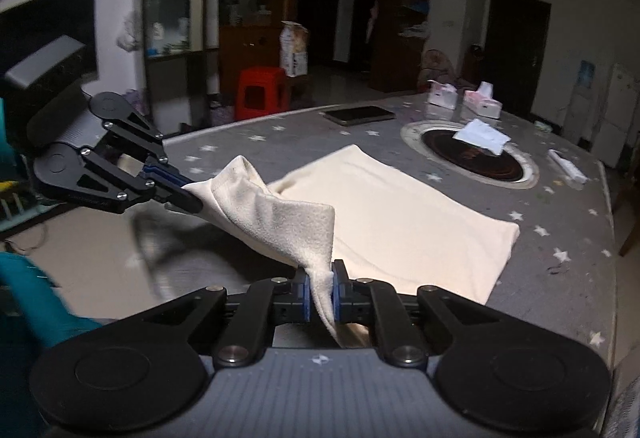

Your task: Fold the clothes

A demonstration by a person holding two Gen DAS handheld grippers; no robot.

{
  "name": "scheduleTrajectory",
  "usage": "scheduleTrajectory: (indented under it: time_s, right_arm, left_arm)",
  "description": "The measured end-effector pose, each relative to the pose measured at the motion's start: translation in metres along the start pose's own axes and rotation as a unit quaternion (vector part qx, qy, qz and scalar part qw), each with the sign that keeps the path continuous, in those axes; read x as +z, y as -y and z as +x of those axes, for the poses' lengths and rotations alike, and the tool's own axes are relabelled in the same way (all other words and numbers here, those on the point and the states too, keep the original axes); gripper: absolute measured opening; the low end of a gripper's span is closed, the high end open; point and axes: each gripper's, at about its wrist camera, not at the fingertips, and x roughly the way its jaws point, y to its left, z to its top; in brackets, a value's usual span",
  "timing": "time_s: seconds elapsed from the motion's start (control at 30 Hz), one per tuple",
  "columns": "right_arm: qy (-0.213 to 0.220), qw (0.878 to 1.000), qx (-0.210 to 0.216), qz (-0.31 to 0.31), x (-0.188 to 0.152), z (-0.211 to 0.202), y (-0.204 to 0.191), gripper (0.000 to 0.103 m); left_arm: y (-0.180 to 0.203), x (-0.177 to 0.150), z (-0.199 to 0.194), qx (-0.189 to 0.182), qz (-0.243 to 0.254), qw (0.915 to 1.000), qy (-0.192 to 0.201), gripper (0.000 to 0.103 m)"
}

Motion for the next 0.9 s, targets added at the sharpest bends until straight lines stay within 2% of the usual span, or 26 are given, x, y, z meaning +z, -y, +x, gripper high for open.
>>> scheduleTrajectory:
  time_s: [0.17,0.27,0.53,0.73,0.9]
  right_arm:
    - [-0.003,1.0,0.021,-0.001,0.01,-0.023,-0.016,0.009]
    - [-0.004,1.0,0.03,-0.003,0.017,-0.035,-0.024,0.009]
    - [-0.002,1.0,0.007,0.01,0.041,-0.002,0.019,0.009]
    - [-0.018,1.0,-0.013,0.015,0.052,0.042,0.059,0.009]
    - [-0.037,0.998,-0.032,0.038,0.049,0.082,0.084,0.009]
  left_arm:
    - [0.01,0.009,-0.039,-0.011,0.01,0.9999,0.009,0.005]
    - [0.002,0.017,-0.038,0.002,0.01,0.9997,0.022,0.005]
    - [-0.037,0.039,0.015,0.024,0.014,0.9992,0.027,0.005]
    - [-0.073,0.049,0.071,0.025,0.003,0.9997,0.003,0.005]
    - [-0.094,0.054,0.116,0.027,-0.016,0.9993,-0.018,0.005]
